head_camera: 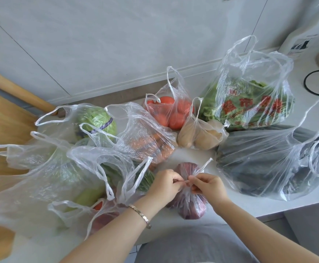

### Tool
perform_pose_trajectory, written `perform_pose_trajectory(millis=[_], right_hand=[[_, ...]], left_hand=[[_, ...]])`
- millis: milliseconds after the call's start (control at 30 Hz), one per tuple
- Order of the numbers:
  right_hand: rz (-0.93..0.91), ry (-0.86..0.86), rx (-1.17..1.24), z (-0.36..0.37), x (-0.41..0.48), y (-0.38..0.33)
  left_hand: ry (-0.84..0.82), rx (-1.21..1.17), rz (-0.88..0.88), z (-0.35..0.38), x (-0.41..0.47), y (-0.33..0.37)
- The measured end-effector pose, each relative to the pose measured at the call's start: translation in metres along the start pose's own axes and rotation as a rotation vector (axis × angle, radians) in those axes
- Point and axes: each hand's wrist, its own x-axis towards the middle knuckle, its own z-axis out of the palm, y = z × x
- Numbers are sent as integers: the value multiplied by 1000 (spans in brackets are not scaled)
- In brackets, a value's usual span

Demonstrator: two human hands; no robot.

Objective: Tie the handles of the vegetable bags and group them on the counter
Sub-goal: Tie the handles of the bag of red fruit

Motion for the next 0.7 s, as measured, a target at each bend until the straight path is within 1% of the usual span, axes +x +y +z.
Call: perform_pose_trajectory(millis=[67, 133, 267, 367, 433, 500, 533, 633, 700], right_hand=[[-25, 35, -2, 3, -1, 1], [-35, 66, -12, 5, -1, 2], [-47, 88, -104, 5, 1, -1], [-39, 137, -192, 7, 2, -3], [-69, 110, -246, 7, 1, -3], [-178, 15, -346, 3, -3, -1], [-272, -27, -435, 1, -6, 0], [-635, -94, -734, -5, -7, 4], [-748, -112, -850, -5, -4, 5]], left_hand=[[8, 31, 2, 2, 1, 2], [-21, 44, 30, 3, 2, 2], [-74, 2, 34, 4, 1, 1], [-33, -92, -40, 5, 0, -1], [-31, -202, -120, 4, 1, 0], [-71, -294, -189, 1, 2, 2], [-94, -313, -208, -1, 2, 2], [-126, -285, -221, -3, 3, 1], [-139, -241, -205, -4, 3, 0]])
